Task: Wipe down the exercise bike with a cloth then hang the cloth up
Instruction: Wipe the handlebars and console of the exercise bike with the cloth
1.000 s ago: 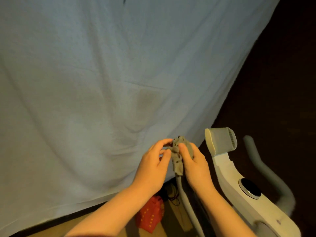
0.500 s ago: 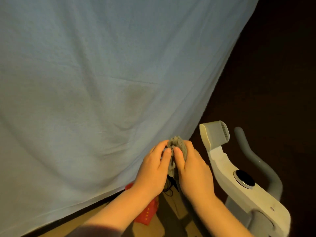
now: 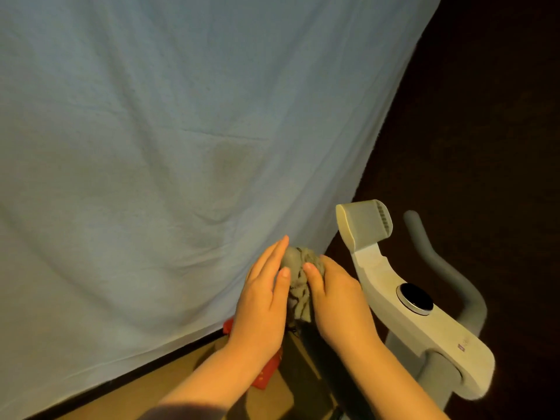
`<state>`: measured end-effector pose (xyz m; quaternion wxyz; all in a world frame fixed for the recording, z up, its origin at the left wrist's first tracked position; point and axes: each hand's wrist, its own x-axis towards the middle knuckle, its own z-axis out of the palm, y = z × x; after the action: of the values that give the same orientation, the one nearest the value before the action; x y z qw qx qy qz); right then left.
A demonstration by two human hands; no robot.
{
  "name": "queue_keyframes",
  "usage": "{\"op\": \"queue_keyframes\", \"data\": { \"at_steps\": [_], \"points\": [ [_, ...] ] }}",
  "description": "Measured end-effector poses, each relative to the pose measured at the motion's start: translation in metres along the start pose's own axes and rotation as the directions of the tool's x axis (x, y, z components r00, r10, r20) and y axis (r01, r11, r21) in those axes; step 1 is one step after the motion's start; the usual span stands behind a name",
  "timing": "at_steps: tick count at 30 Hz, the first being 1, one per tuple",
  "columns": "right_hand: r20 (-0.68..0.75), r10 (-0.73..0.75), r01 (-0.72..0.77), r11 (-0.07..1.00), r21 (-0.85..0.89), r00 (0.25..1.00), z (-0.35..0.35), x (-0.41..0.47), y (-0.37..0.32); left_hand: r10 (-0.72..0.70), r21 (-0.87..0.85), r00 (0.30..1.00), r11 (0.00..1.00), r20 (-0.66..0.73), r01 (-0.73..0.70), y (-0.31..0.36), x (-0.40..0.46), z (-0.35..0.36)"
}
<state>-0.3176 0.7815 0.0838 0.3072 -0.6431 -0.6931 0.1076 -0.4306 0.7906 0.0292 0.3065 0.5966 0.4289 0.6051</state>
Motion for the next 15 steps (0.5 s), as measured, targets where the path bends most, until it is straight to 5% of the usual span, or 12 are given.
{"op": "queue_keyframes", "data": {
  "at_steps": [3, 7, 12, 15],
  "points": [
    [-0.056, -0.060, 0.064, 0.995, 0.074, 0.997, 0.011, -0.004, -0.008, 0.023, 0.006, 0.999, 1.000, -0.043, -0.023, 0.001, -0.006, -0.001],
    [0.051, -0.184, 0.185, 0.983, -0.003, 0.982, -0.003, -0.029, 0.012, -0.005, 0.000, 1.000, 1.000, -0.011, 0.005, 0.003, -0.010, -0.007],
    [0.001, -0.053, 0.049, 0.922, 0.384, 0.999, 0.005, 0.001, 0.014, -0.028, 0.023, 0.995, 0.999, -0.092, 0.030, 0.009, -0.022, 0.014],
    [0.054, -0.178, 0.156, 0.946, 0.285, 0.983, -0.002, -0.023, 0.025, -0.006, 0.070, 0.996, 0.997, -0.089, 0.012, 0.009, -0.038, 0.021]
  ]
}}
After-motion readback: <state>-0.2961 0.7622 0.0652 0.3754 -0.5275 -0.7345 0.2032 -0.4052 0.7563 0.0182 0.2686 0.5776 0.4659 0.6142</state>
